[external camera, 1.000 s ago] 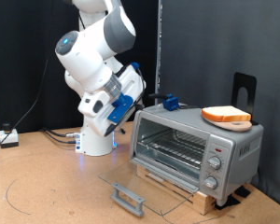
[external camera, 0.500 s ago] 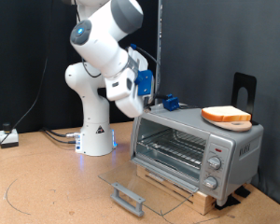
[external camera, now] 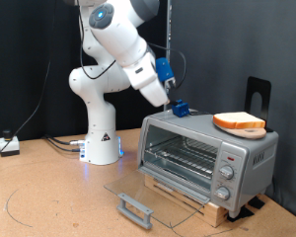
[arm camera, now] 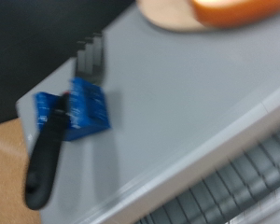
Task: Make a piece of toast with the oven
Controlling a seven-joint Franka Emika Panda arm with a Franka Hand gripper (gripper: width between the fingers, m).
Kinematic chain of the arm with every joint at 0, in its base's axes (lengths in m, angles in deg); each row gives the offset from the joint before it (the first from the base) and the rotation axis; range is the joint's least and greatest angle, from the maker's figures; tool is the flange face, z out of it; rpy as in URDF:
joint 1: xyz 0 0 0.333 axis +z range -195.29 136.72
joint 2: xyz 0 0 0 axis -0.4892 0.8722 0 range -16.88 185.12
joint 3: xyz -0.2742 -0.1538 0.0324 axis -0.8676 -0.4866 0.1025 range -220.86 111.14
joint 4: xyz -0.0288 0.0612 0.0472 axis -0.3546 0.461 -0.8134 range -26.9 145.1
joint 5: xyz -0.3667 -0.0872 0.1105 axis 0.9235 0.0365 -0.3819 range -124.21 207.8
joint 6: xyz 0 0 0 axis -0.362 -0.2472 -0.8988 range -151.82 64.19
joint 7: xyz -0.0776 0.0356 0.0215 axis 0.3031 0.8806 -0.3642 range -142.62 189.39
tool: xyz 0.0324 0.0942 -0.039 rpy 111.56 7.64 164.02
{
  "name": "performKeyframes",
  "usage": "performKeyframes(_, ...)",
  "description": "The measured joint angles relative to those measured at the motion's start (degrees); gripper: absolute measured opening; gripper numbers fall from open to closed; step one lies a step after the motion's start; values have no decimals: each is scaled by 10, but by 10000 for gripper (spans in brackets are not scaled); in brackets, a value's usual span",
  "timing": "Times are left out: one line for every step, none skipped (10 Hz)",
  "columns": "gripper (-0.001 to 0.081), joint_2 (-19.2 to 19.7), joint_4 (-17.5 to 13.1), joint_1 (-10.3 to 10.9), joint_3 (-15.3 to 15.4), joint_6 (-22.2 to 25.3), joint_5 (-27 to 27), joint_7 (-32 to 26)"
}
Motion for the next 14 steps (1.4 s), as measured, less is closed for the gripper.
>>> performKeyframes(807, -16, 0, 7, 0, 9, -3, -43)
performKeyframes(807, -35, 2, 10, 5, 6, -4, -65)
performKeyframes(807, -55, 4, 10, 14, 5, -4, -69)
performKeyframes(807, -74, 5, 10, 23, 5, -3, -66)
performKeyframes(807, -94, 7, 10, 34, 3, -3, -60)
performKeyframes(807, -114, 9, 9, 44, 2, -2, -48)
performKeyframes(807, -134, 11, 9, 55, 4, 5, -28)
performKeyframes(807, -156, 16, 6, 67, 3, 13, -4)
performKeyframes(807, -178, 23, 2, 80, 3, 21, 19)
performKeyframes(807, -203, 32, -2, 92, 3, 26, 45)
performKeyframes(807, -222, 37, -4, 97, 31, 26, 76)
performKeyframes(807, -226, 38, -5, 95, 49, 26, 94)
performKeyframes(807, -226, 39, -5, 96, 42, 26, 88)
performKeyframes(807, -231, 50, -5, 100, 17, 25, 76)
